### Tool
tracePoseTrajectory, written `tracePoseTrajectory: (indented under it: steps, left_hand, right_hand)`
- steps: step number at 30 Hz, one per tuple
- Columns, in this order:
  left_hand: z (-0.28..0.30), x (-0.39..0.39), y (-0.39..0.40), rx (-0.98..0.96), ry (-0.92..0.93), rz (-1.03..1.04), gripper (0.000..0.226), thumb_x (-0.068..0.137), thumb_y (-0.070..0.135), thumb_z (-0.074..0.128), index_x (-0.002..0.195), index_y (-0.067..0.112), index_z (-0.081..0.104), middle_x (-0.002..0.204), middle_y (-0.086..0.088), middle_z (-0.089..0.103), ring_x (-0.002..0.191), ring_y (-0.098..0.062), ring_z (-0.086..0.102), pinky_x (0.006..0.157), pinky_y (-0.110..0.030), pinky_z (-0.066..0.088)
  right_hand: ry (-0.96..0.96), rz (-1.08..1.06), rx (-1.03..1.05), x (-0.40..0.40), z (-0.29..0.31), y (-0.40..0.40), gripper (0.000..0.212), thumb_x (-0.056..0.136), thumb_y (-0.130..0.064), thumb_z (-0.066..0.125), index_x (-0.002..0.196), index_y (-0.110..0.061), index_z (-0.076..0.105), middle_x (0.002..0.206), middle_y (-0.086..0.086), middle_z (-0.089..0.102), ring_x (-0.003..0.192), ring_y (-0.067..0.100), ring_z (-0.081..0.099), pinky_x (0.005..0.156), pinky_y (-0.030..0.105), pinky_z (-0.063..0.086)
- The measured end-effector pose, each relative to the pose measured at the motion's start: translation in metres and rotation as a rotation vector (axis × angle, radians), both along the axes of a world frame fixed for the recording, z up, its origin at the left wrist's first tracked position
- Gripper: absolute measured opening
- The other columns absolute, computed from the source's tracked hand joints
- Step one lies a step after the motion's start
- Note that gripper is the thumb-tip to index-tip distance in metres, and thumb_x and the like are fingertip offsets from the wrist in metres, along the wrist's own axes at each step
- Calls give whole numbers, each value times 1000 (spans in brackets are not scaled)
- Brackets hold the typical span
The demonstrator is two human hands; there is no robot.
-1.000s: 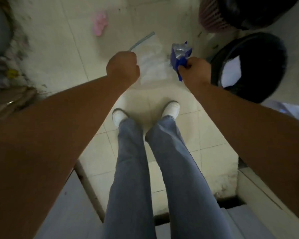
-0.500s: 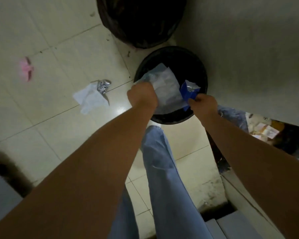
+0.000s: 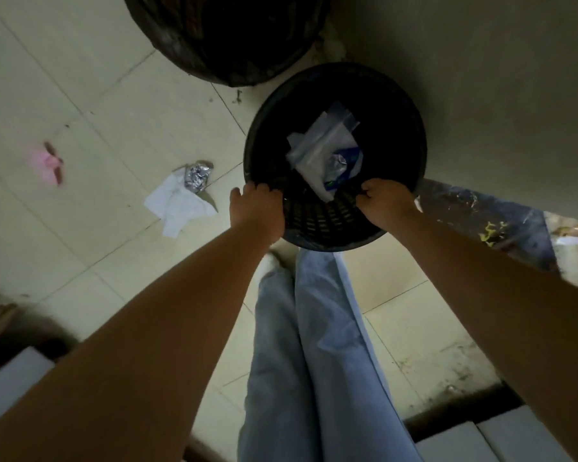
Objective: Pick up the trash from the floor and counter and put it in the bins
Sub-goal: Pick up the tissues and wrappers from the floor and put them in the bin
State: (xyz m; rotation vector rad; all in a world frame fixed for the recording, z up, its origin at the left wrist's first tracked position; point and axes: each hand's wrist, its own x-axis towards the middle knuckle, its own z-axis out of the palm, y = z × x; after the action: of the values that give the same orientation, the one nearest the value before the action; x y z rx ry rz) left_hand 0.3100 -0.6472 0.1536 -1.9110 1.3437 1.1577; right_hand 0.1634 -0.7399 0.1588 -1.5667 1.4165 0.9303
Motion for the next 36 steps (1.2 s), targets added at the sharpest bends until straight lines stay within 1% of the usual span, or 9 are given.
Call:
tracePoseTrajectory:
  steps: [2,4,8,15,19,24,30,34,36]
  left_hand:
    - [15,12,15,12,-6,10,37,94,20,45,129,9,50,134,-11,52,129,-29,42,106,-40,36]
    - [27,29,27,-6,-28,47,36,95,18,44,128,8,50,134,-10,52,130,-29,41,107,-41,35]
    - [45,78,55,-94,-118,149,45,98,21,40,142,12,36,155,-10,30,145,-29,22,118,-42,22]
    - [43,196,133,-121,-175,222,52,102,31,30,150,17,16,162,-6,3,150,-25,-4,123,-40,2]
    - [31,281,189,-140,-114,191,52,102,30,29,150,16,16,162,-6,3,150,-25,-4,122,-41,3]
    - [12,353,251,-120,-49,175,52,102,27,32,150,15,17,162,-7,4,150,-25,-3,122,-41,5]
    - [-62,373,277,-149,40,143,51,101,28,31,149,18,19,162,-5,8,150,-24,1,122,-40,10]
    - [-132,365,275,-203,111,149,50,99,24,39,147,14,29,160,-9,17,149,-26,9,120,-43,16]
    - [-163,361,270,-210,159,175,49,97,20,45,144,11,36,157,-12,25,148,-29,15,119,-44,20]
  right_hand:
    - [-42,-7,-33,12,9,8,38,96,-18,40,129,0,47,136,23,49,126,36,45,103,37,38]
    - [-84,117,-95,30,17,18,46,96,-25,41,137,-6,39,145,21,40,132,36,38,107,43,38]
    - [-140,371,-182,84,38,45,59,96,-37,36,147,-15,17,159,9,10,146,32,7,118,48,15]
    - [-204,464,-185,199,40,126,64,96,-41,33,149,-16,7,161,7,0,148,28,0,121,45,6]
    - [-101,312,-225,264,22,175,58,96,-36,37,147,-11,20,159,8,16,147,27,10,120,42,14]
    - [23,-25,-185,324,-6,235,48,95,-27,45,137,-5,40,142,17,46,132,32,41,109,42,35]
    - [77,-48,-145,356,-94,245,50,93,-22,50,139,-9,37,139,18,47,129,31,44,106,38,38]
    - [110,-248,-223,358,-173,231,60,90,-18,56,143,-10,27,138,19,44,123,33,50,101,38,42]
    - [143,-358,-260,351,-203,230,56,89,-13,56,140,-7,31,134,19,51,121,33,53,99,35,43]
